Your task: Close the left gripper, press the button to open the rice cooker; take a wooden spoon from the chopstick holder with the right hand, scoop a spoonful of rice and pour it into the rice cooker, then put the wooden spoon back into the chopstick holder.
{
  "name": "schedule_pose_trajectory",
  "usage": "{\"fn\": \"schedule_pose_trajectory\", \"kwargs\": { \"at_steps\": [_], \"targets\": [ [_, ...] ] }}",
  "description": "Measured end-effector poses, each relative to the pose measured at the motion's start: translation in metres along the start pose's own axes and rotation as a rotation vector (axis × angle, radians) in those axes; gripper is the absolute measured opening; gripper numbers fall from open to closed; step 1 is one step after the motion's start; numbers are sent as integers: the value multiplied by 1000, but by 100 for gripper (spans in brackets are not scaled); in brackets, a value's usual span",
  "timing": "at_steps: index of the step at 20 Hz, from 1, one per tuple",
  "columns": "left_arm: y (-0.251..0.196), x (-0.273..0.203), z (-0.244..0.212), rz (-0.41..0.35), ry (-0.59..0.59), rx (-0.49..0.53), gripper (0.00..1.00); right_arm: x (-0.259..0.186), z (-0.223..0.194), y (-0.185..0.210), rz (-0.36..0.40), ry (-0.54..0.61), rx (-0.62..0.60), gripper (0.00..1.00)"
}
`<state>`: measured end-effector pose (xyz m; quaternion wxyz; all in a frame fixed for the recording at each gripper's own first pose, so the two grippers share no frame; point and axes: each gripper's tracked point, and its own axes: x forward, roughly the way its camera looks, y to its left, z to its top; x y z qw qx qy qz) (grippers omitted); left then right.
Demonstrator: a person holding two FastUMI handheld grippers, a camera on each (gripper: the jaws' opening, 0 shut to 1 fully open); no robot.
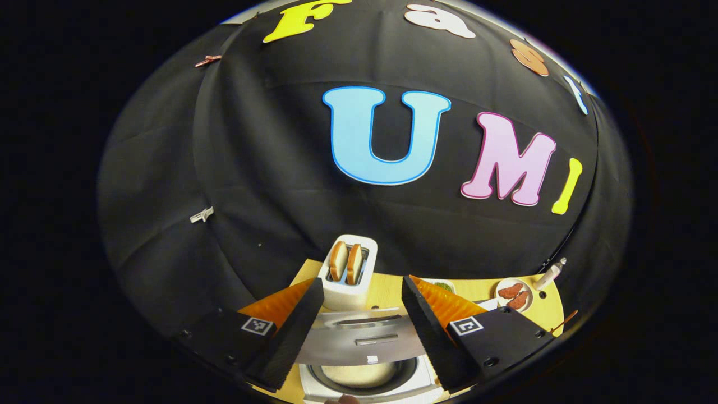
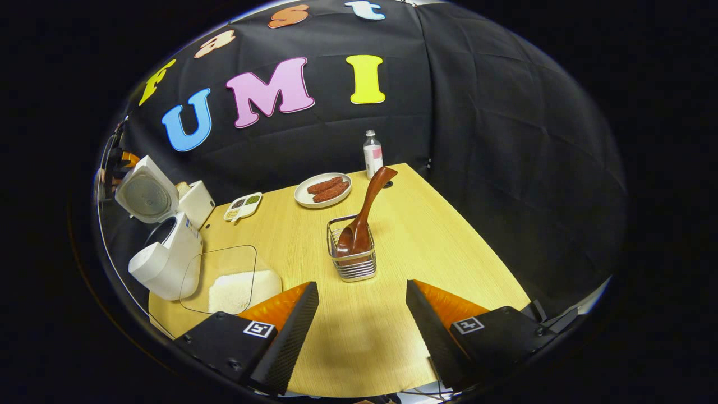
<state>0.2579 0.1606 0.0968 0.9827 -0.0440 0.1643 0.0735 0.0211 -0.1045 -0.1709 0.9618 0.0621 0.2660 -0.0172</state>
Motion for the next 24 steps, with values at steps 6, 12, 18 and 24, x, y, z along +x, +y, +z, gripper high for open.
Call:
{"fn": "schedule_pose_trajectory", "kwargs": {
  "at_steps": [6, 12, 18, 24],
  "targets": [
    [-5, -35, -99, 17, 26, -59, 98, -2, -5, 12, 26, 14, -38, 99],
    [-8, -36, -166, -4, 7, -57, 99, -5, -19, 24, 27, 50, -108, 99],
    [-6, -26, -214, 30, 41, 89, 100, -9, -34, 52, 66, 71, -125, 99],
    [-8, -24, -215, 26, -20, 91, 100, -6, -34, 74, 96, 49, -164, 99]
  ]
}}
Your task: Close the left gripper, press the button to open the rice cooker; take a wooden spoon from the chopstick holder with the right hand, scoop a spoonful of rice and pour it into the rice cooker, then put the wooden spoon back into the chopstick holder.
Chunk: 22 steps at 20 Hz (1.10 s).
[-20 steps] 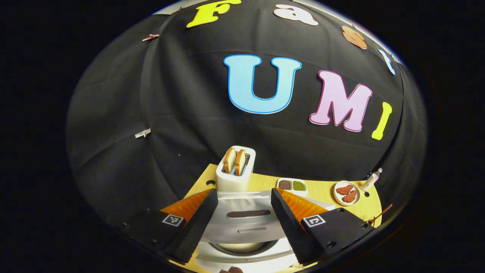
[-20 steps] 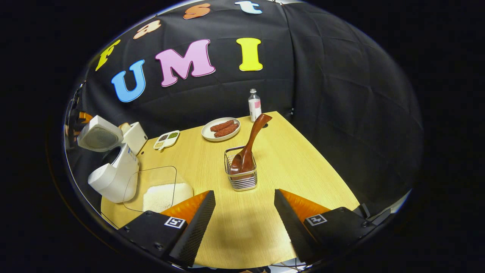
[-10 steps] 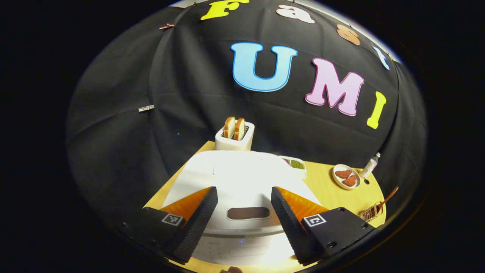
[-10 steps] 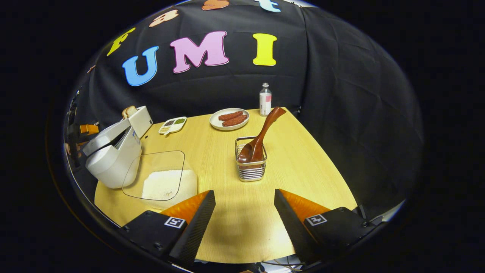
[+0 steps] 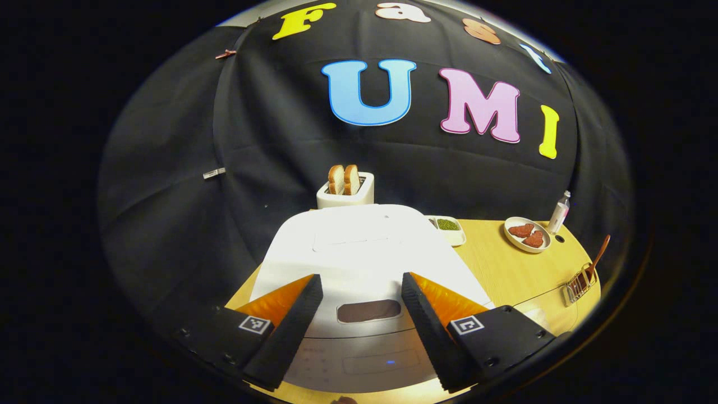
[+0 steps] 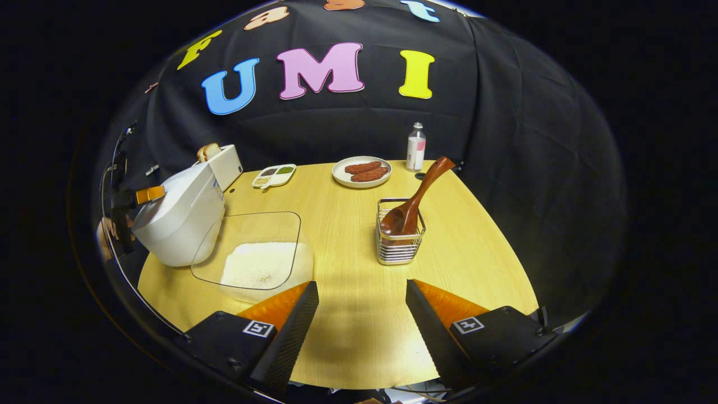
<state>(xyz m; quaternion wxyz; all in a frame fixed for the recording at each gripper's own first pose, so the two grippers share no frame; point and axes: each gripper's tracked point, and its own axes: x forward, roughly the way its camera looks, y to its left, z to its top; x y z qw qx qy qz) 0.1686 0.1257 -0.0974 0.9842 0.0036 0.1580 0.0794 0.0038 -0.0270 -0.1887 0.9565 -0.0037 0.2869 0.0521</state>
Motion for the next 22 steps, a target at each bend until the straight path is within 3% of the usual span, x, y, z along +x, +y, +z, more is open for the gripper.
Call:
{"fn": "schedule_pose_trajectory", "kwargs": {
  "at_steps": [2, 4, 8, 12, 15, 18, 22],
  "targets": [
    [-1, -6, 3, -4, 12, -10, 100, 0, 11, 5, 3, -26, 7, 99],
    [-7, -23, 31, -19, -83, -38, 96, -3, 26, 10, 0, -65, 15, 99],
    [-16, -94, 84, -45, -256, -13, 95, -12, 63, 11, -51, -157, 32, 99],
    [-33, -170, 111, -137, -363, -12, 95, -57, 119, 11, -110, -318, 71, 99],
    [-43, -218, 105, -168, -398, 2, 95, -108, 149, 13, -129, -454, 38, 99],
    [-55, -255, 79, -176, -361, -29, 95, -151, 158, 16, -121, -540, -7, 99],
    [-70, -280, 53, -165, -332, -71, 95, -182, 147, 28, -28, -559, -10, 99]
  ]
}}
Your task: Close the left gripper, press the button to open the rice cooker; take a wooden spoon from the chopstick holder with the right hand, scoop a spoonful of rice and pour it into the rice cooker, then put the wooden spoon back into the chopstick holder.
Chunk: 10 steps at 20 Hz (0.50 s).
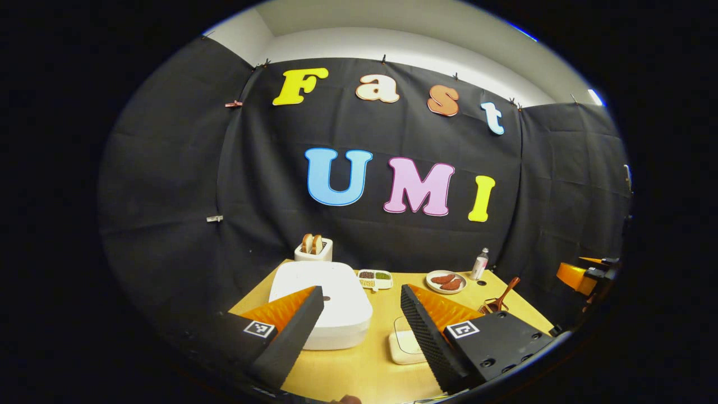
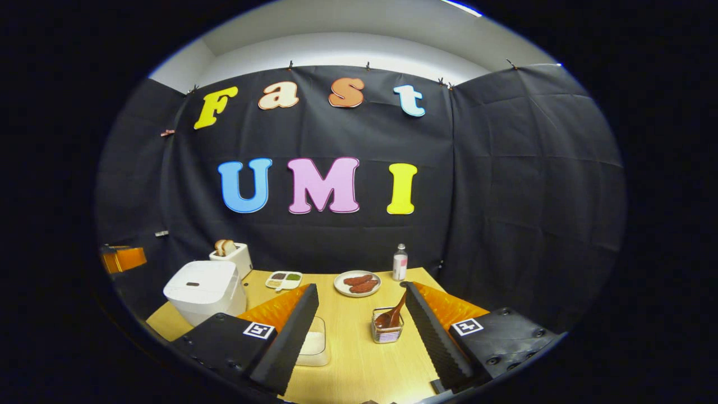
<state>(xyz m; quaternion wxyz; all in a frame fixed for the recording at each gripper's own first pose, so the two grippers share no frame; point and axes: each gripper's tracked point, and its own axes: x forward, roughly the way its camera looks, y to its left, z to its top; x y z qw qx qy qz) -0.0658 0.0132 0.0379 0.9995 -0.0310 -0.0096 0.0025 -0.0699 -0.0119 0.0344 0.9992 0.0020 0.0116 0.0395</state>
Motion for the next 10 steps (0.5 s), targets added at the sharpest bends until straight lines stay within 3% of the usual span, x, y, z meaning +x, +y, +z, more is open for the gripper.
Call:
{"fn": "schedule_pose_trajectory", "kwargs": {
  "at_steps": [5, 10],
  "targets": [
    [-21, -19, -9, 67, 32, -31, 95, -16, 1, -21, 87, -16, -42, 100],
    [-48, -44, -4, 108, -6, -7, 95, -19, 3, -49, 119, -16, -12, 100]
  ]
}}
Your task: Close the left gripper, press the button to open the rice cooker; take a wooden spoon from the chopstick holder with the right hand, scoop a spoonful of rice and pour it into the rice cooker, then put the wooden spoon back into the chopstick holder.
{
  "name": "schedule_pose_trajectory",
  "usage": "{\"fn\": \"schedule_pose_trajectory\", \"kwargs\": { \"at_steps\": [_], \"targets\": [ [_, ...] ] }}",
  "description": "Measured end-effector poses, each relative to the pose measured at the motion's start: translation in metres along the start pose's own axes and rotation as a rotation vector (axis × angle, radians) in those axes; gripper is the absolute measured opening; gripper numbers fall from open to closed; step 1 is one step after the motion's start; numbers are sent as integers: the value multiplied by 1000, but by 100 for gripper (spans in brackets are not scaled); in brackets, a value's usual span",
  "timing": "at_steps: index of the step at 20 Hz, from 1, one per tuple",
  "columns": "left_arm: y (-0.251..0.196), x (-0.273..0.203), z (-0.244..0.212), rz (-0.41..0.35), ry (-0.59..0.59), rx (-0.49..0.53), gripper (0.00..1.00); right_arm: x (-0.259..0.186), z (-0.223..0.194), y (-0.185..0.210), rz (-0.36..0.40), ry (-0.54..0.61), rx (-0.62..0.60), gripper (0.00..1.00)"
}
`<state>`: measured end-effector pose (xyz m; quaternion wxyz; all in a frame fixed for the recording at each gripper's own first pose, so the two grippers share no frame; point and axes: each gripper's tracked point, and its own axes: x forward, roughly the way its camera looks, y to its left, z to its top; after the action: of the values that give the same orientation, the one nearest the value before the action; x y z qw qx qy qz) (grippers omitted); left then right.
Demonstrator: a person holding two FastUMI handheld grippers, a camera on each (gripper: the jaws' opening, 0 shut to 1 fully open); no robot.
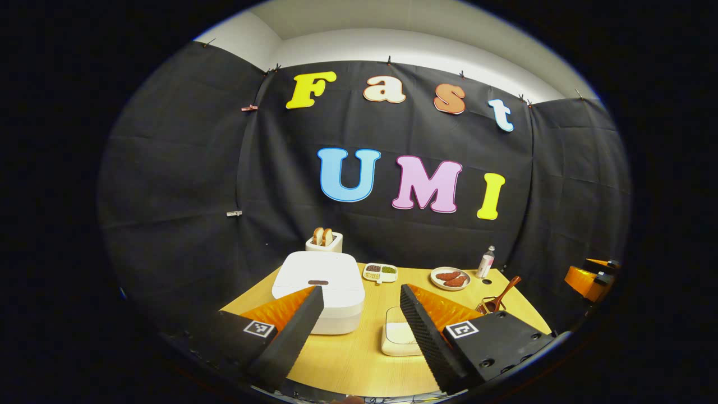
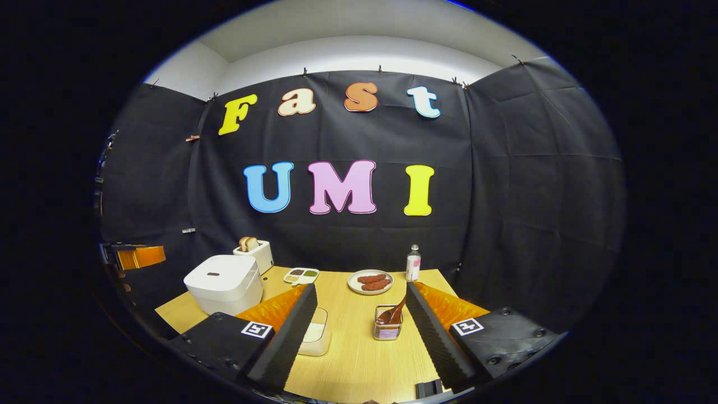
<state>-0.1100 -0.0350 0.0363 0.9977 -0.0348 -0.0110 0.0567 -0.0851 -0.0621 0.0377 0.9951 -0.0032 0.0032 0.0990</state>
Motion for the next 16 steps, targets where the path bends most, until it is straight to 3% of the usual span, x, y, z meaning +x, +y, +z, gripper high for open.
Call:
{"fn": "schedule_pose_trajectory", "kwargs": {
  "at_steps": [7, 16],
  "targets": [
    [-15, -19, -7, -2, 7, 26, 95, -1, -8, -26, -29, 7, 31, 100],
    [9, 5, 4, 25, 3, 22, 95, 16, -3, -8, -5, 15, -12, 99]
  ]
}}
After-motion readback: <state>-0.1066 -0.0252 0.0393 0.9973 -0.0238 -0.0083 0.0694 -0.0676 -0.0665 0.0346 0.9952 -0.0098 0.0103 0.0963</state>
